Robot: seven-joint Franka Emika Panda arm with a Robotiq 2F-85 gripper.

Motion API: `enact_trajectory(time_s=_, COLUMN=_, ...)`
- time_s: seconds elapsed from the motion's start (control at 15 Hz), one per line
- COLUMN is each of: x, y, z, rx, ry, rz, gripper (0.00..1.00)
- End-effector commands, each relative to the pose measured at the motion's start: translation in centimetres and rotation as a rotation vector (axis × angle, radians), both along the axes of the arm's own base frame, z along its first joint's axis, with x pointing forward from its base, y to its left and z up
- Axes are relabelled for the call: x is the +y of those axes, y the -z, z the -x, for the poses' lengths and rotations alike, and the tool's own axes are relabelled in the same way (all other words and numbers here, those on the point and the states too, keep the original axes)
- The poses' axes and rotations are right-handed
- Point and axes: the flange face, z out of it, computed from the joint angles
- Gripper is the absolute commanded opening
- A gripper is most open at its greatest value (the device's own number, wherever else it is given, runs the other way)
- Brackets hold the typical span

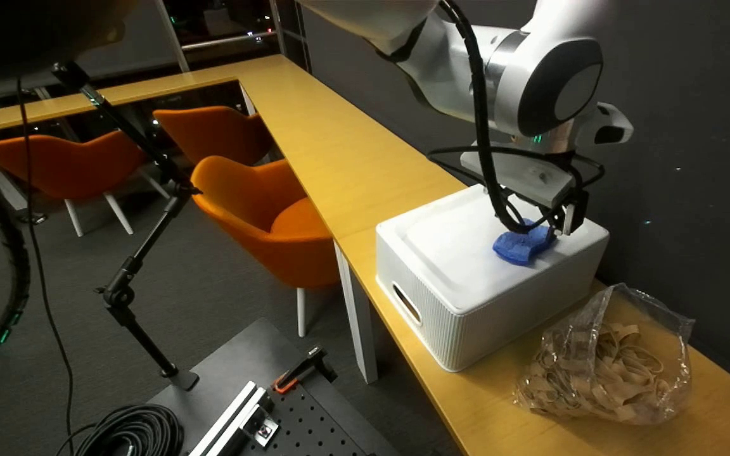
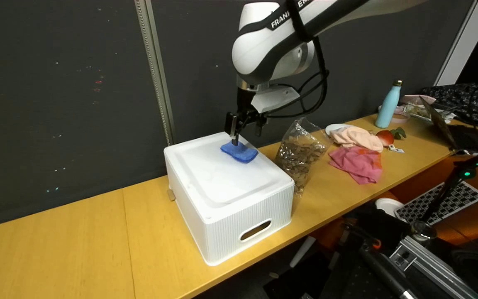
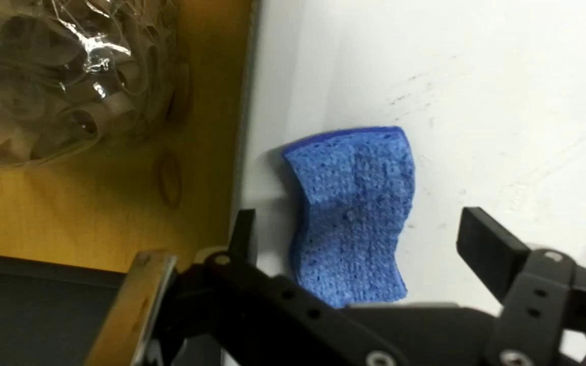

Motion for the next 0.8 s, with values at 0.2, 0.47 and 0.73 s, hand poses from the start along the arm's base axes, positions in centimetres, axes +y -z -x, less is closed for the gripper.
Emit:
enact_trajectory(time_s=0.2, x=0.3, y=3.0, z=-2.3, rx=0.005, ry=-0.02, rz=-0.012, gripper=1.0)
enact_trajectory(time_s=0.47, x=0.6, y=4.5, z=-3.0, rx=0.013, ry=-0.025, rz=-0.01, gripper=1.0)
enact_trajectory(time_s=0.73, x=0.9, y=4.3, z=-3.4, rx=0.006, ry=-0.023, rz=-0.014, gripper=0.56)
